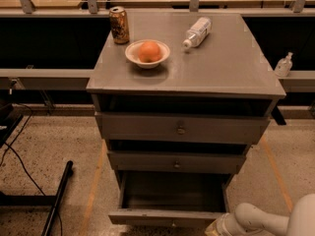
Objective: Close bottom drawer
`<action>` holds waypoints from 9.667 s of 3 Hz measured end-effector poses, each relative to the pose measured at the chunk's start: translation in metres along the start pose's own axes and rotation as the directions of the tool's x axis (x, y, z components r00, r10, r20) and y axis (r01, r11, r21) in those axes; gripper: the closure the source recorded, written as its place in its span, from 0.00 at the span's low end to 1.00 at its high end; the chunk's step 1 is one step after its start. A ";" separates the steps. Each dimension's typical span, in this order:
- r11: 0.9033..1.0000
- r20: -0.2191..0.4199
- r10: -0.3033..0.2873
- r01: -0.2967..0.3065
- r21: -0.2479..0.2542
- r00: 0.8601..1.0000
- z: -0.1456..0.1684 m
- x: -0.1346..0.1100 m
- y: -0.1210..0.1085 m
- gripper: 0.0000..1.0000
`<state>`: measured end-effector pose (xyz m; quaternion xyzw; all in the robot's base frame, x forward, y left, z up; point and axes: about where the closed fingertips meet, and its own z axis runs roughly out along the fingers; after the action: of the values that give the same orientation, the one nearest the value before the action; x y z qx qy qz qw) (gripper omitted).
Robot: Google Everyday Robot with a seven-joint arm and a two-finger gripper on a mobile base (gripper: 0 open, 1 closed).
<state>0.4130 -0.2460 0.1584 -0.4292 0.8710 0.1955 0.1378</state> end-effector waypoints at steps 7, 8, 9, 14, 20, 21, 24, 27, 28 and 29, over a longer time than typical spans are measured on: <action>0.999 0.115 -0.010 0.005 0.048 0.993 0.027 -0.066 -0.026 1.00; 0.998 0.137 -0.021 0.013 0.059 0.990 0.024 -0.083 -0.036 1.00; 0.998 0.137 -0.021 0.013 0.059 0.990 0.024 -0.083 -0.036 1.00; 0.992 0.197 -0.100 0.083 0.096 0.975 0.019 -0.105 -0.055 1.00; 0.970 0.267 -0.170 0.114 0.213 0.948 0.025 -0.149 -0.087 1.00; 0.965 0.287 -0.177 0.107 0.241 0.941 0.026 -0.161 -0.099 1.00; 0.960 0.304 -0.173 0.092 0.264 0.937 0.026 -0.168 -0.111 1.00; 0.964 0.340 -0.144 0.055 0.259 0.929 0.022 -0.168 -0.129 1.00; 0.964 0.340 -0.144 0.055 0.259 0.929 0.022 -0.168 -0.129 1.00; 0.985 0.347 -0.102 0.046 0.167 0.932 0.015 -0.129 -0.115 1.00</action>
Offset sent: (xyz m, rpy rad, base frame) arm 0.0464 0.0256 -0.0109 -0.0027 -0.0884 -0.0222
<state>0.5824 -0.2136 0.1724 -0.4074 0.8275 0.1957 0.3330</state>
